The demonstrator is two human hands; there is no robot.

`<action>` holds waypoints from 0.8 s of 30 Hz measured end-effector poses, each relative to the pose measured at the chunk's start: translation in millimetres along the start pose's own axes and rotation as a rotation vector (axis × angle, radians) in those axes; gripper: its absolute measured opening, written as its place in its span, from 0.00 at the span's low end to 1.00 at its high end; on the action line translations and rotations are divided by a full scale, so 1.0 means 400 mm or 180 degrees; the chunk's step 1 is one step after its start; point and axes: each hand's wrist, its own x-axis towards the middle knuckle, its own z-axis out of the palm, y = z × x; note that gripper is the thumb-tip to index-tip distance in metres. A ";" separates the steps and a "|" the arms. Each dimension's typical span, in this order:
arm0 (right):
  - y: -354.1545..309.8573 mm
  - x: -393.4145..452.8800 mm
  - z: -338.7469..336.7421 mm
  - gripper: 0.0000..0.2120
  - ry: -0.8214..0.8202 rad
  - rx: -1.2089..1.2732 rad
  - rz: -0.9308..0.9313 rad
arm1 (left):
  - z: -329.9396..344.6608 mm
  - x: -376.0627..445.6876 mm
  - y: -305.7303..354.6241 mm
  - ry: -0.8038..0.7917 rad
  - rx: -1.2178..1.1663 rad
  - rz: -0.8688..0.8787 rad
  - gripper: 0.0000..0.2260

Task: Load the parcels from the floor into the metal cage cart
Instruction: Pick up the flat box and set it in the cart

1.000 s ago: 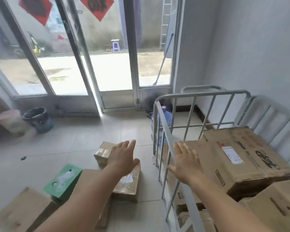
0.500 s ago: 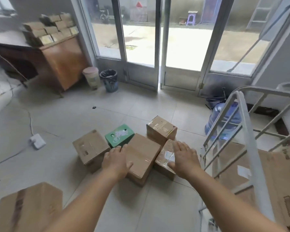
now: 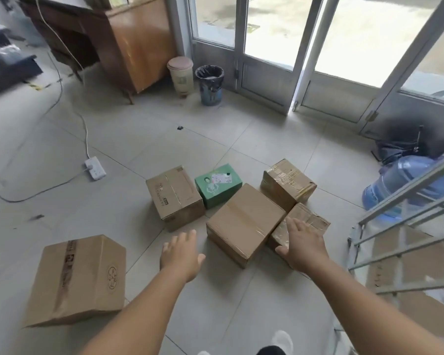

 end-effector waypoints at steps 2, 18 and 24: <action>0.008 0.057 0.009 0.38 -0.0087 0.0001 -0.0005 | 0.015 0.042 0.005 -0.0092 -0.0030 -0.0085 0.30; 0.198 0.776 0.094 0.43 -0.0803 0.0146 -0.0261 | 0.177 0.517 0.236 -0.0632 -0.1227 -0.1540 0.34; 0.232 0.986 0.234 0.46 -0.1055 0.0187 -0.0206 | 0.337 0.694 0.279 -0.0768 -0.1945 -0.1946 0.38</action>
